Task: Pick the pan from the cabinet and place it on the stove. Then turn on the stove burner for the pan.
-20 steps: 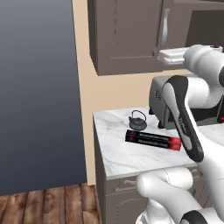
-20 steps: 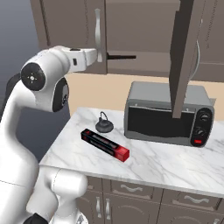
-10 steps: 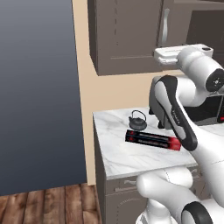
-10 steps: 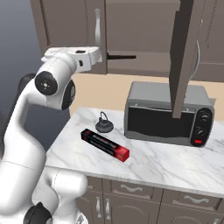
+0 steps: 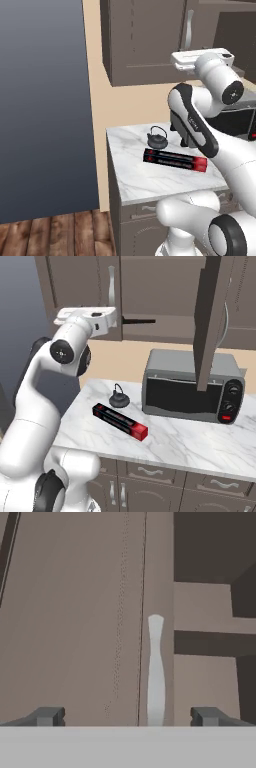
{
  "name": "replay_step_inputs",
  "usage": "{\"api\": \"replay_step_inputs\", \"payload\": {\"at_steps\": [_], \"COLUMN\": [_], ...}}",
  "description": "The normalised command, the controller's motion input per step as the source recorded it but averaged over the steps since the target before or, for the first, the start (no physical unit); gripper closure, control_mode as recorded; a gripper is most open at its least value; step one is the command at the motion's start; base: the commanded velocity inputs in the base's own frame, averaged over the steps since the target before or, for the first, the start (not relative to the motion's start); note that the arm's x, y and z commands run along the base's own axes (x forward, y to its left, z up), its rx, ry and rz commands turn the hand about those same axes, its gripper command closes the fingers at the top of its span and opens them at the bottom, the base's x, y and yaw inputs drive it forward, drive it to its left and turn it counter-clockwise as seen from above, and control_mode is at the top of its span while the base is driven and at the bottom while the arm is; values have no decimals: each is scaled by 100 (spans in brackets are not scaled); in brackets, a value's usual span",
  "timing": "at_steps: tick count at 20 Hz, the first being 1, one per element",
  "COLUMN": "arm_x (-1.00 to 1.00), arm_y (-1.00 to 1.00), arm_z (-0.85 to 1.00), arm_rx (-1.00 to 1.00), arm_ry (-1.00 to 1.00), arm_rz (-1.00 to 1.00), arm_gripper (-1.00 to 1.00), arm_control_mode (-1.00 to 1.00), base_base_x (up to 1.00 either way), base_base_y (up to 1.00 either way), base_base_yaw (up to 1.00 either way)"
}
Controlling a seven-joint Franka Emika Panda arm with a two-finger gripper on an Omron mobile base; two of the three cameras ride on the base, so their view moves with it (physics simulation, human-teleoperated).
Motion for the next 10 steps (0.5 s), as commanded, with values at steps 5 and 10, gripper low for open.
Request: {"api": "replay_step_inputs", "payload": {"at_steps": [5,10], "arm_x": [34,31], "arm_y": [-6,-19], "arm_z": [1,2], "arm_rx": [2,2], "arm_ry": [-9,-7], "arm_rz": [0,0], "arm_gripper": [-100,-100], "arm_control_mode": [-100,-100], "base_base_x": [0,0], "base_base_y": [0,0], "base_base_yaw": [0,0]}}
